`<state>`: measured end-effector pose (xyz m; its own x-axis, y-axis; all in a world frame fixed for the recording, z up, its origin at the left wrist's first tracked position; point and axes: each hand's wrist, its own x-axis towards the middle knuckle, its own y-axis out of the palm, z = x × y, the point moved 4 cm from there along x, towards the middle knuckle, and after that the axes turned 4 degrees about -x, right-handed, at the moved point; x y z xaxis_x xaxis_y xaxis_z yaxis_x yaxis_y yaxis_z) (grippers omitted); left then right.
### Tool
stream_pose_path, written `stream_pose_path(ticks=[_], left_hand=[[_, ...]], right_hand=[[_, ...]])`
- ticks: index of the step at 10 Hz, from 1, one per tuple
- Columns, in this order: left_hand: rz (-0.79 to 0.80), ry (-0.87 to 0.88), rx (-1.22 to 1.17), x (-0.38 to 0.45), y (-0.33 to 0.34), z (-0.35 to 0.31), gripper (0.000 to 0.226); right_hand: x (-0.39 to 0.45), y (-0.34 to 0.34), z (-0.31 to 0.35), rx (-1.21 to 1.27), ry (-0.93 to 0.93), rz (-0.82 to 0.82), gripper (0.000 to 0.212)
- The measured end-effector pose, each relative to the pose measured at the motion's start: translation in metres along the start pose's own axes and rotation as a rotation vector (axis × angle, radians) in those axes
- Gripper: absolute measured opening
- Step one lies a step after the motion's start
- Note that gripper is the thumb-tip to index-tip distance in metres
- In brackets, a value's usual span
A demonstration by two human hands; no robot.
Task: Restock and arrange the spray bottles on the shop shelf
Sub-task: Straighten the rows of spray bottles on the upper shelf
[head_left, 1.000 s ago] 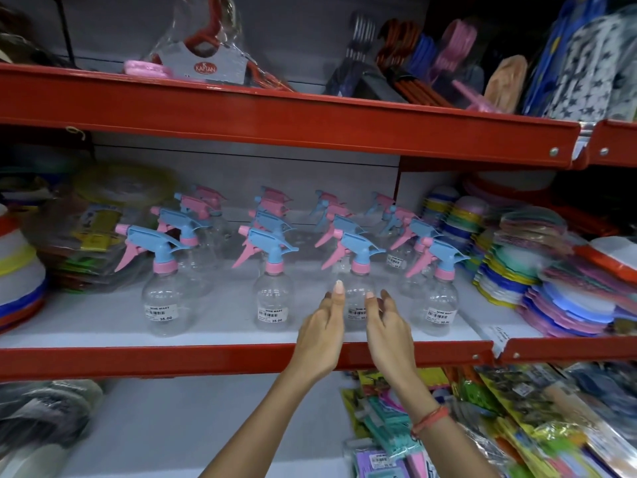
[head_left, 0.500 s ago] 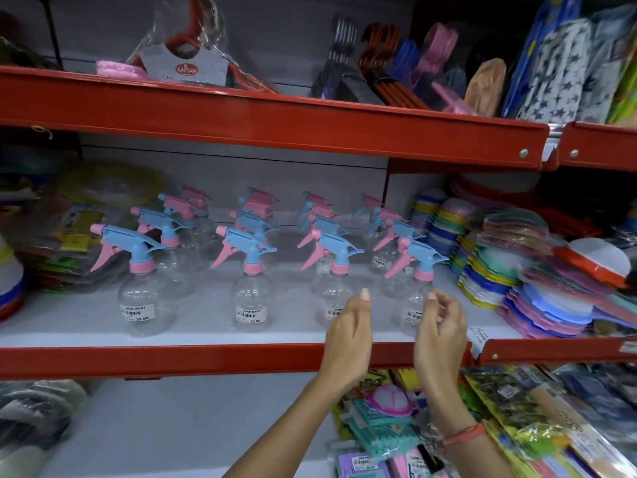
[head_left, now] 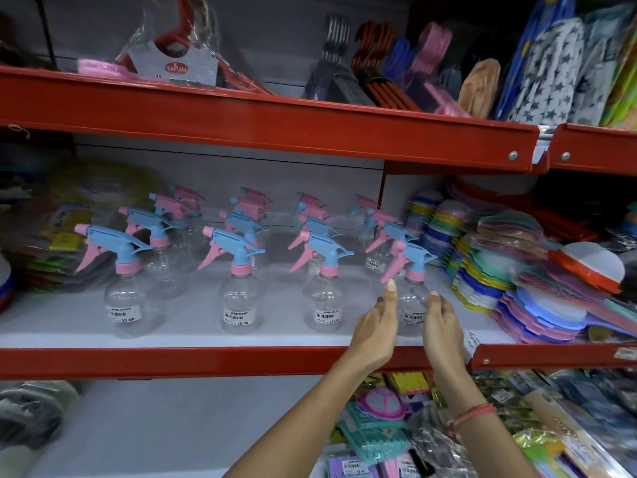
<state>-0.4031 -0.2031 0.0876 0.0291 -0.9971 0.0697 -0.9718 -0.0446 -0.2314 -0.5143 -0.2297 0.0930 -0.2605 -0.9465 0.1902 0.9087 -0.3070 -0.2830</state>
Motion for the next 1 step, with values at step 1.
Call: stream_pose_path(ticks=[1], left_hand=[[-0.025,0.051,0.034,-0.0088,-0.0054,-0.0010,0.079]], right_hand=[[-0.0064,-0.0077,0.0013,-0.008,-0.037,-0.053,0.050]])
